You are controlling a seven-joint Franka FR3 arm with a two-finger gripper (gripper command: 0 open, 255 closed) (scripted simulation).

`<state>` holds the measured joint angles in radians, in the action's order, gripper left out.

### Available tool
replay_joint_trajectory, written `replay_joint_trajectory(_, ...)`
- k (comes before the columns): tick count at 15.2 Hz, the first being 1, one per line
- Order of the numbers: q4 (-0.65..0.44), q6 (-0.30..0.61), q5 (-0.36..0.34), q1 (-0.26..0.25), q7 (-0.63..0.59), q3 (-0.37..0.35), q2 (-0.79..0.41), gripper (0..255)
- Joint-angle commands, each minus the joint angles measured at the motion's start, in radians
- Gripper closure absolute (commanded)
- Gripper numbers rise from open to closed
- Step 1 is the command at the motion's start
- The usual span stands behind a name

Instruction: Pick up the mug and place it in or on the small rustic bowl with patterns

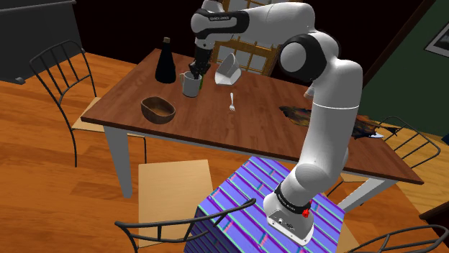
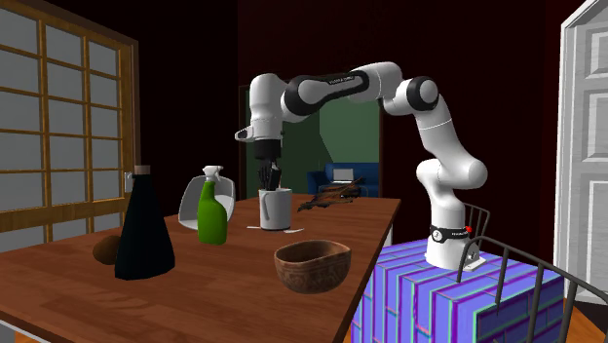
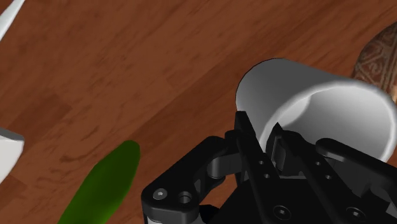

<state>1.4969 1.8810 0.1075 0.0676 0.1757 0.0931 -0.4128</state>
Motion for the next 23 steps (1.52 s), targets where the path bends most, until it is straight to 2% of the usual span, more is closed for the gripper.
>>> replay_joint_trajectory(1, -0.020, -0.026, -0.001, 0.000, -0.002, 0.000, 0.005, 255)
replay_joint_trajectory(13, -0.168, -0.179, -0.005, 0.004, -0.013, 0.002, 0.011, 255)
replay_joint_trajectory(23, -0.202, -0.204, -0.025, -0.142, -0.221, -0.058, 0.019, 255)
